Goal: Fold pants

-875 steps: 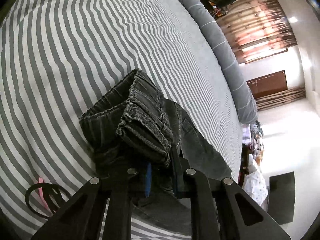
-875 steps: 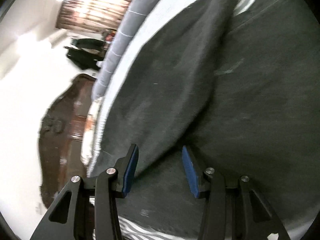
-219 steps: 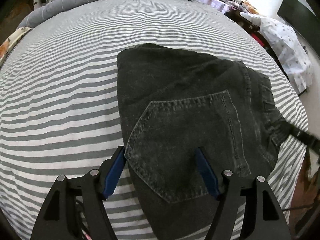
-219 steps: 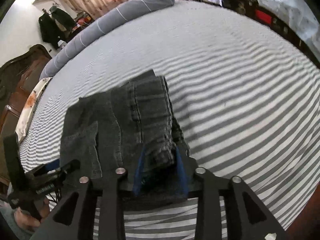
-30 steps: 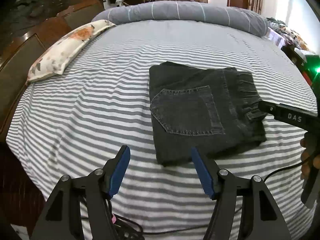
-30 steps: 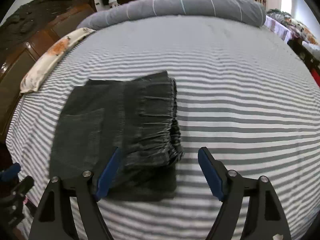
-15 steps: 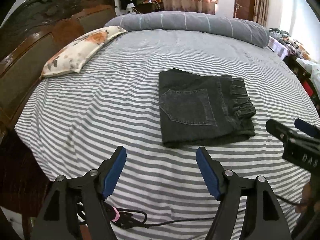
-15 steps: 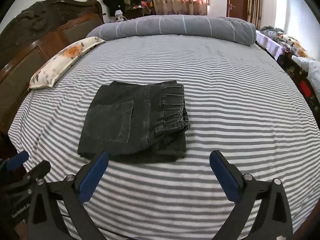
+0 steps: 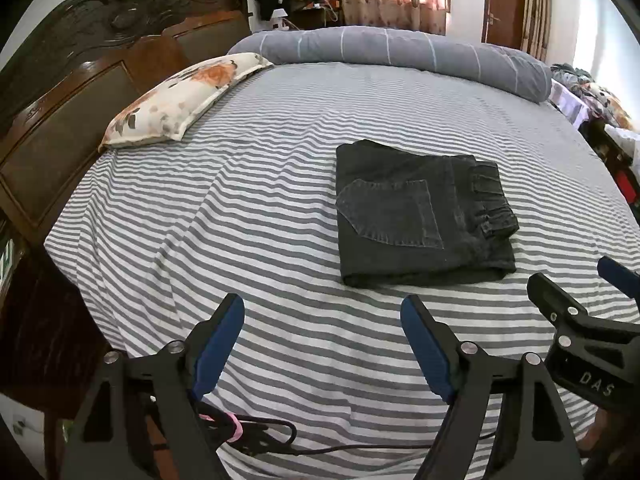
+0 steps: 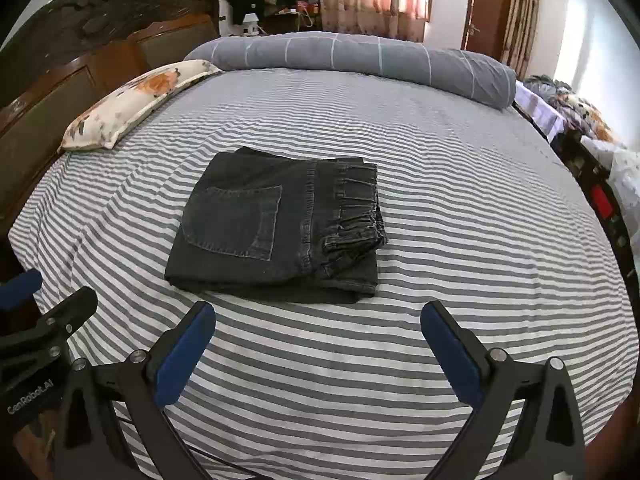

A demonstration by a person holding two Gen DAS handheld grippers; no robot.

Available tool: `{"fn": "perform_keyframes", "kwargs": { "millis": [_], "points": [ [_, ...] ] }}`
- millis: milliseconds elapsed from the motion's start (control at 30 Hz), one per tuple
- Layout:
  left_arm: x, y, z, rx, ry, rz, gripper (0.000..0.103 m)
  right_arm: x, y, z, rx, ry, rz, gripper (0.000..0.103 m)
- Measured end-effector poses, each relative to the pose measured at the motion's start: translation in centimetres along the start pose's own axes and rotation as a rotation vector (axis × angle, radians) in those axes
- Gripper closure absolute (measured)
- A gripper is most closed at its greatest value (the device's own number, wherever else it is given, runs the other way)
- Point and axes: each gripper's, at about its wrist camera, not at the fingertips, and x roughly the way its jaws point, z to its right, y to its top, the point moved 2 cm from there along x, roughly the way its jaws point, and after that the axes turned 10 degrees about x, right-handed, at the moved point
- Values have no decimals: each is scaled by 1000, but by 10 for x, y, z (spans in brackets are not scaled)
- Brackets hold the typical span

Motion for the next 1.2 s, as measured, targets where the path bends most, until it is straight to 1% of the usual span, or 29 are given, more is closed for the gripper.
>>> {"fn": "perform_keyframes", "kwargs": {
  "millis": [133,467,1200],
  "points": [
    [-2,-1,1,1,-8,1,22,-2,-1,0,-1,5,0,1],
    [-5,-3,2,4,-3,5,22,-3,-8,4,4,3,-23,1],
    [-10,-2,8,23,4,19,22,-3,-14,2,-1,10,-34,1]
  ]
}}
